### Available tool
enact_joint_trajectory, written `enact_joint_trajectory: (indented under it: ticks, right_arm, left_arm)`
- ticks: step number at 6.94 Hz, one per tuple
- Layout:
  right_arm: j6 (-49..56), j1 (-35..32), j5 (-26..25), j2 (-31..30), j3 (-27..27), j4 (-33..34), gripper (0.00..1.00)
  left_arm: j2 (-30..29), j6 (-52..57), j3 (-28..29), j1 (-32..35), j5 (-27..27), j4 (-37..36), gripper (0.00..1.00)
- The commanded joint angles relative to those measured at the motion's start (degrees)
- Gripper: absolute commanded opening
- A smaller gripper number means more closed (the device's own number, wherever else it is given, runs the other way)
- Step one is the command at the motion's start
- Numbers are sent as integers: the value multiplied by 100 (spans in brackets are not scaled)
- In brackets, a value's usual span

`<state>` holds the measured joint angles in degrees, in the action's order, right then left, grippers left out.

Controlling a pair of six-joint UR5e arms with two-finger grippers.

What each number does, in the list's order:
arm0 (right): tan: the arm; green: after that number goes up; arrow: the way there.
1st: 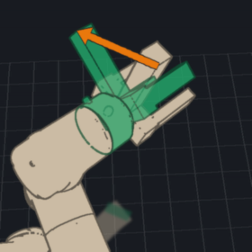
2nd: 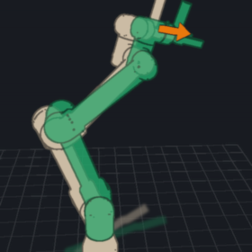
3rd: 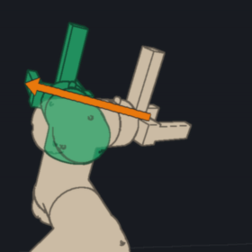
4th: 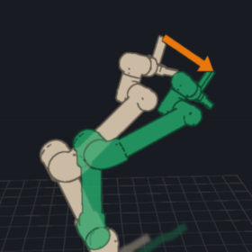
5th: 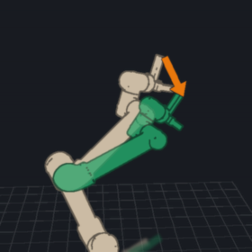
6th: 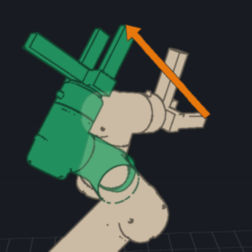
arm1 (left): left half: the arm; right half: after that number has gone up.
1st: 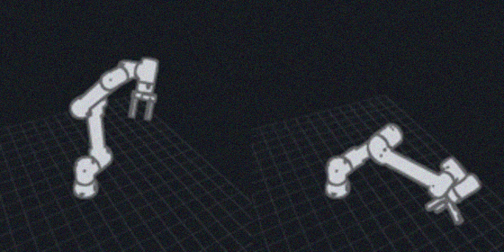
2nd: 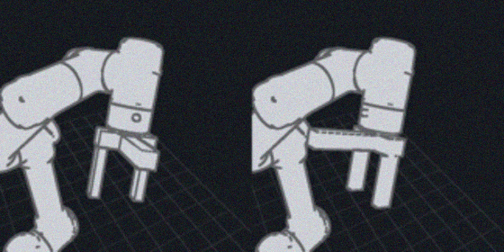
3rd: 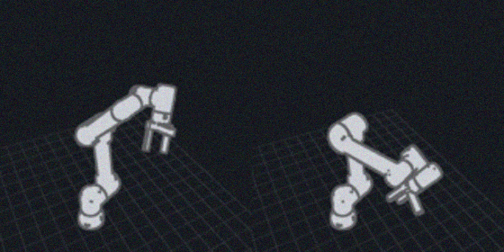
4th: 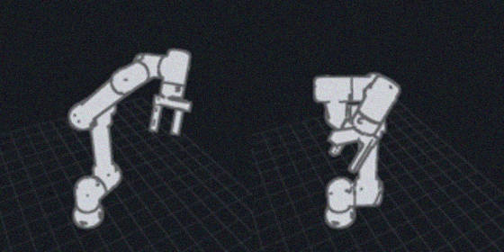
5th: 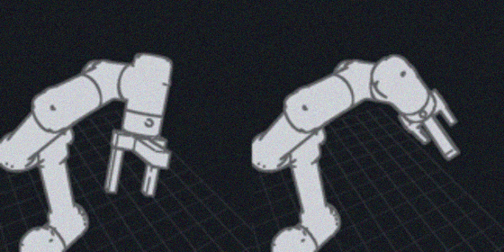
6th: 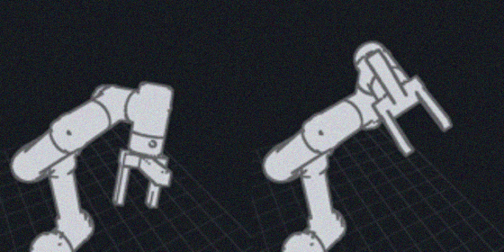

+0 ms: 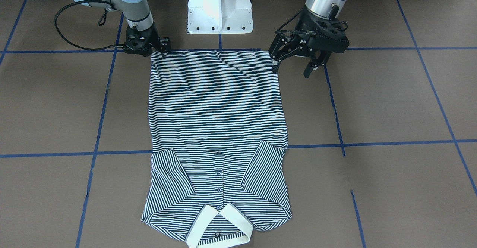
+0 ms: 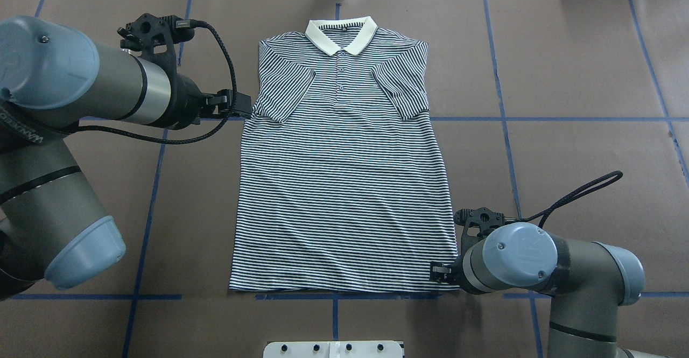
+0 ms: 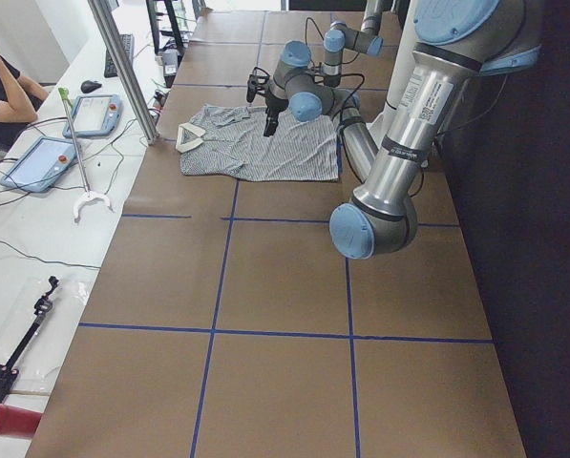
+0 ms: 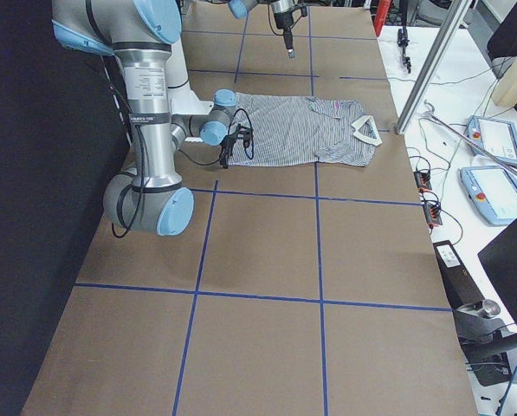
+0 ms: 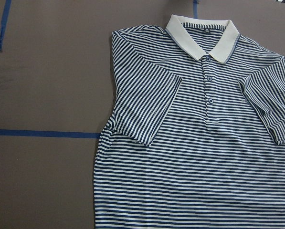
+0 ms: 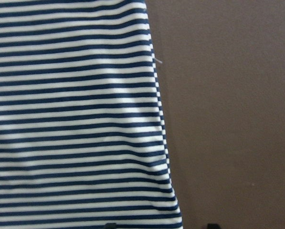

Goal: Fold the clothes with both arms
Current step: 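Move both grippers down to the shirt's side edges near the hem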

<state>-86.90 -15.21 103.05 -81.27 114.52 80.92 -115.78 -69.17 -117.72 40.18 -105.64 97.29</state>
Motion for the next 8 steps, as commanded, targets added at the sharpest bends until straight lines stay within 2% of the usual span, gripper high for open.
enact_joint_trajectory:
  ticks: [1, 4, 6, 8]
  right_arm:
    - [50, -8, 119, -11, 18, -24, 0]
    - [15, -17, 84, 24, 149, -15, 0]
    - [-2, -130, 31, 41, 368, 11, 0]
    - [76, -385, 5, 41, 483, -50, 0]
  left_arm:
    - [-6, 0, 3, 7, 0, 0, 100]
    - [3, 0, 29, 7, 9, 0, 100]
    - [73, -87, 405, -37, -35, -9, 100]
    - [405, -1144, 425, -674, 200, -9, 100]
